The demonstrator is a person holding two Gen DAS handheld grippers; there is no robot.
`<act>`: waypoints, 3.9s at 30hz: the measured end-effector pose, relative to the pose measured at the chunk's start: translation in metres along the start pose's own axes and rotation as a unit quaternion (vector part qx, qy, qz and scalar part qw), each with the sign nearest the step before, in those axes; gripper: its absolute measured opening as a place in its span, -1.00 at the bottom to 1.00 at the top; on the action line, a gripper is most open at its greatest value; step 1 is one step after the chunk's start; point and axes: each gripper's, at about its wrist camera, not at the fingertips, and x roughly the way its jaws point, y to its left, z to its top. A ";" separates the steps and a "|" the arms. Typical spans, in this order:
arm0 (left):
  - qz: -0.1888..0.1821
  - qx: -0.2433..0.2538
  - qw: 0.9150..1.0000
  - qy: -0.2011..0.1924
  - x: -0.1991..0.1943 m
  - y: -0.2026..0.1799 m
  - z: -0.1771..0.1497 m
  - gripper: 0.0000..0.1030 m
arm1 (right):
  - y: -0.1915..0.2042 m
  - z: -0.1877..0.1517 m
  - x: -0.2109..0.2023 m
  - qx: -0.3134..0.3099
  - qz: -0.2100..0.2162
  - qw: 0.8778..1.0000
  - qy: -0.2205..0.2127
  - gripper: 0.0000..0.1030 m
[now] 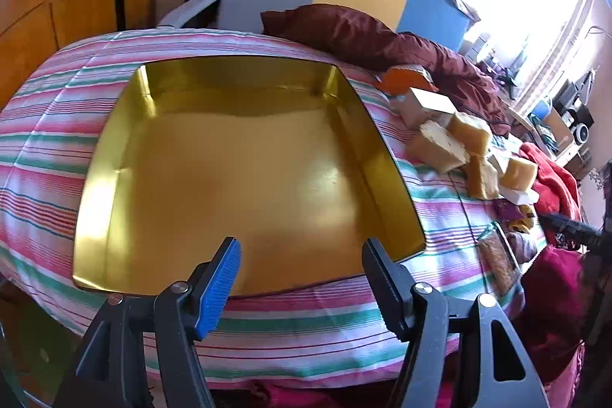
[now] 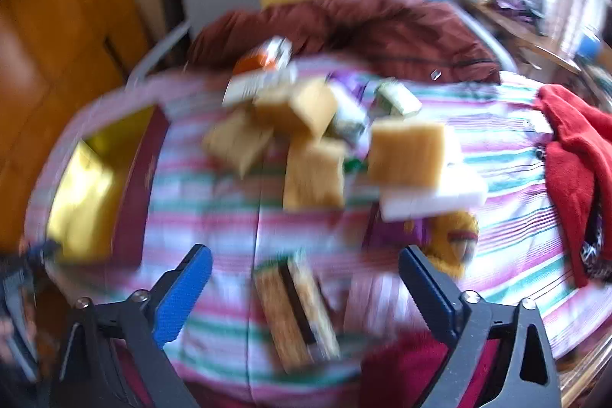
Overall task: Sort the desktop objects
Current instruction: 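Grasp the pink sock with the right gripper, then grasp the cracker pack with the left gripper while the right gripper holds the sock, then carry the cracker pack and sock into the gold tray and open both grippers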
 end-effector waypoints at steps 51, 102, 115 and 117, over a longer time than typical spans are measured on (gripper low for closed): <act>-0.218 0.155 0.920 0.286 0.134 -0.257 -0.031 0.30 | -0.096 0.026 0.014 -0.034 0.109 0.992 0.056 -0.27; -0.021 0.123 0.992 0.006 0.052 0.028 0.143 0.00 | 0.154 0.065 0.031 -0.232 0.142 0.961 0.049 -0.23; 0.018 0.023 1.000 -0.011 0.065 0.113 0.176 0.37 | 0.257 0.120 0.091 -0.130 0.175 0.976 -0.003 0.69; 0.012 0.009 1.000 -0.008 0.063 0.115 0.167 0.37 | 0.253 0.108 0.094 -0.137 0.162 0.977 0.002 0.69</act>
